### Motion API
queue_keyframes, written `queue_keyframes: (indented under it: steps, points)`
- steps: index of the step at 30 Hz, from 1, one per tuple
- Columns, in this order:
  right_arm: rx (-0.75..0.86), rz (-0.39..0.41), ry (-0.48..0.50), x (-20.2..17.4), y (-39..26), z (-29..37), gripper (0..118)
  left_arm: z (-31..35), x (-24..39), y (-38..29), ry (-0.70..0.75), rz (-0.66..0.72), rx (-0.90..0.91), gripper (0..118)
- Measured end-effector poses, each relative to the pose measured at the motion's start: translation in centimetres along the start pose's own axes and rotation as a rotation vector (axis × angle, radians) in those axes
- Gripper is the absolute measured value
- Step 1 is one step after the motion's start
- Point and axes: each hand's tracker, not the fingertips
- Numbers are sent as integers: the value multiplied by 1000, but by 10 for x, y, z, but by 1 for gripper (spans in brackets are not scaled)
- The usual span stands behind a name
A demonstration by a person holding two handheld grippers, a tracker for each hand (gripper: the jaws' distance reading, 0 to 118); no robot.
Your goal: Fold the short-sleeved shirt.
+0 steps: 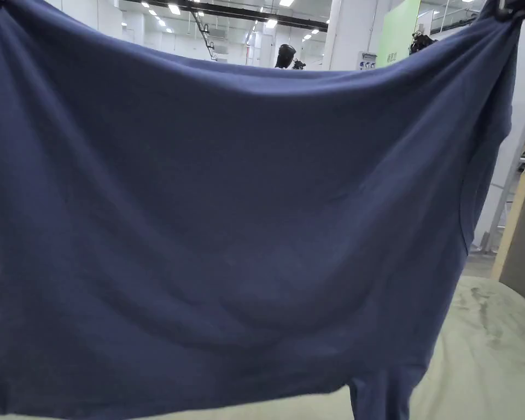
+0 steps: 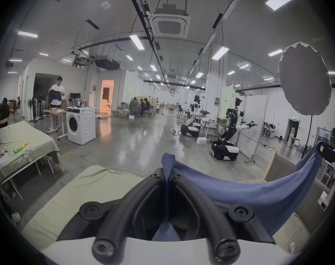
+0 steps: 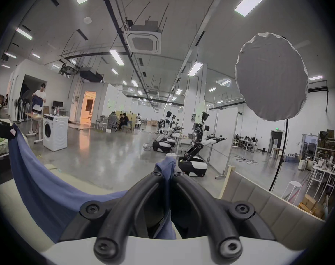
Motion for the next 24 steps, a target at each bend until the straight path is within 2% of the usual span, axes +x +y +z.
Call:
queue_keyframes:
  steps: [3, 9, 17, 22, 24]
  points:
    - [55, -73, 3, -9, 6, -22, 6, -22, 4, 4, 14, -15, 42, 4]
    - [89, -94, -10, -30, -13, -70, 6, -79, 6, -18, 50, -21, 23, 4]
    - [-110, -159, 38, -41, -120, -121, 6, -141, 13, -126, -43, 19, -134, 4]
    - [-290, -203, 104, -37, -198, -121, 6, -145, 27, -196, -98, -23, -245, 4]
    - [-355, -192, 93, -35, -229, -114, 6, -138, 32, -224, -88, -73, -272, 4]
